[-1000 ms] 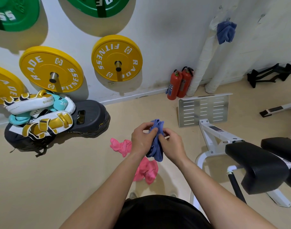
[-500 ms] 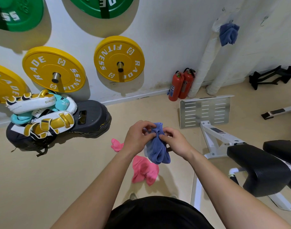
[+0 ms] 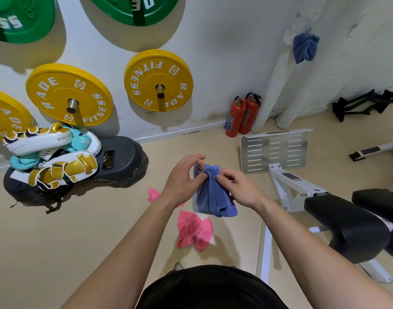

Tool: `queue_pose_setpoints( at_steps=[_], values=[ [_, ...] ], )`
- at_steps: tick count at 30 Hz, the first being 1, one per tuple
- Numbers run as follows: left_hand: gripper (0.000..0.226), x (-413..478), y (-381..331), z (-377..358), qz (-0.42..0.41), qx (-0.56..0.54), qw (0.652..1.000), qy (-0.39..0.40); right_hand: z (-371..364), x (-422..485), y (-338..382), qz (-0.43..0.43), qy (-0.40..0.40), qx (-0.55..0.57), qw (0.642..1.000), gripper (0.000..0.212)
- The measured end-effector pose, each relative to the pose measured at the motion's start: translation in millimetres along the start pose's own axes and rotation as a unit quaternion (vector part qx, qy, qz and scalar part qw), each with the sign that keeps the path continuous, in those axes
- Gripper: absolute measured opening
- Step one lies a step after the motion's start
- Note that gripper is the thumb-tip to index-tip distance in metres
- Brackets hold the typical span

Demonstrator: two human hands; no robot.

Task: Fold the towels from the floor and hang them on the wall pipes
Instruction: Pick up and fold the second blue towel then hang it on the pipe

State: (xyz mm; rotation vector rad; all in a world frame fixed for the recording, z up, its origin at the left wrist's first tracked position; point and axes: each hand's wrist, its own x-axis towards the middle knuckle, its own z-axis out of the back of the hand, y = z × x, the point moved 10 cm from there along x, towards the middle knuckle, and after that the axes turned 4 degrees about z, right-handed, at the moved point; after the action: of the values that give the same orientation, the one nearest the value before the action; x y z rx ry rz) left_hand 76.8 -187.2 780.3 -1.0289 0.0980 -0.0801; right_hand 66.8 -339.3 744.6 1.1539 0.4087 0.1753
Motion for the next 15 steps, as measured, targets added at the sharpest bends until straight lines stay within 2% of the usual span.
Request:
queue_pose_setpoints(
  at_steps=[3, 7, 10, 11, 13, 15],
  values=[
    [0.016, -1.0, 0.2, -11.7, 0.028, -0.037, 0.998, 0.048, -2.9, 0.6, 1.2, 0.0, 0.005, 0.002, 1.0, 0.031],
    [0.015, 0.9, 8.6, -13.0, 0.06, -0.032, 0.997, 0.038, -8.3, -2.6, -0.9, -0.015, 0.023, 0.042, 0.999, 0.028],
    [0.019, 2.1, 8.5, -11.4, 0.065, -0.025, 0.997, 0.032, -7.5, -4.7, -0.4, -0.013, 0.033, 0.042, 0.998, 0.012],
    [0.019, 2.7, 8.6, -9.6, 0.067, -0.022, 0.997, 0.026, -7.1, -4.9, 0.7, -0.01, 0.037, 0.033, 0.999, 0.013],
    [0.019, 4.0, 10.6, -4.7, 0.075, -0.024, 0.997, 0.011, -7.4, -5.3, -3.3, -0.023, 0.047, 0.006, 0.999, 0.028],
    [0.017, 5.1, 12.3, 1.7, 0.081, -0.037, 0.996, -0.006, -7.8, -7.3, -14.8, -0.067, 0.056, -0.016, 0.996, 0.029]
  ],
)
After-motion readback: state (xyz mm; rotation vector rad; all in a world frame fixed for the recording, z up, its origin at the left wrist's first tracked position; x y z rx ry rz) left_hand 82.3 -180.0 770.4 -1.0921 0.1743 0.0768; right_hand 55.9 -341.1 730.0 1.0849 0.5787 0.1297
